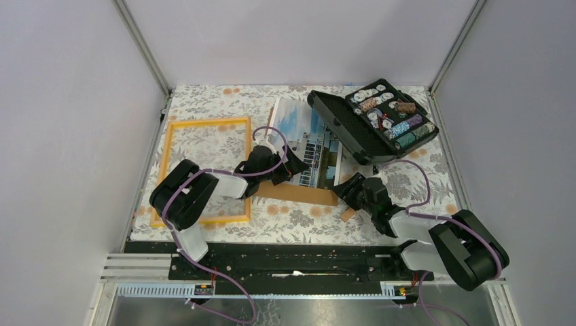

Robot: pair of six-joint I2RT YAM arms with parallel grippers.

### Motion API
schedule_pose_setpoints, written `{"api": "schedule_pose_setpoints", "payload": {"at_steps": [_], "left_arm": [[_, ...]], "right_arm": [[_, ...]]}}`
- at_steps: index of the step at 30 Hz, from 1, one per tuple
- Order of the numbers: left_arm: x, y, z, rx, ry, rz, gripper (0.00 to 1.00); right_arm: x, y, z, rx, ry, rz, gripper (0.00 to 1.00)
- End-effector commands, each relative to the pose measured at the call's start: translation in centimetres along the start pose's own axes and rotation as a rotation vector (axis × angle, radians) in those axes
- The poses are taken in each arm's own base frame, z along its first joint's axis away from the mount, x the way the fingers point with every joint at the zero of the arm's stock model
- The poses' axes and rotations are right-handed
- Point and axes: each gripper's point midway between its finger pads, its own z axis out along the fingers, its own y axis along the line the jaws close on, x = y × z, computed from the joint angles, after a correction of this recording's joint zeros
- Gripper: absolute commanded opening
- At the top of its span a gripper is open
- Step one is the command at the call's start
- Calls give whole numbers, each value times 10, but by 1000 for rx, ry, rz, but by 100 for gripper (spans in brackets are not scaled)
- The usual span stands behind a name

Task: Put the photo into the frame

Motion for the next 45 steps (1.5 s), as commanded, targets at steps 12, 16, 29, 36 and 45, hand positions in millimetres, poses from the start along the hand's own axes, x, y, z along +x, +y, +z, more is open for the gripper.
{"api": "schedule_pose_setpoints", "payload": {"at_steps": [12,16,29,36,45], "left_arm": [[23,47,-1,-150,71,-23,99],[23,48,-2,-154,69,-19,99],[24,50,-2,-161,72,-19,99],[24,49,-1,-157,70,-29,99],[23,52,-3,-175,63,-26,99]], "right_arm": [[-10,31,-2,-97,-13,13,55],[-6,20,3,-64,-6,34,55],[-21,19,-3,-20,-71,9,55],[-22,35,-8,-81,-62,3,57],[-11,25,10,-70,-34,68,56]]}}
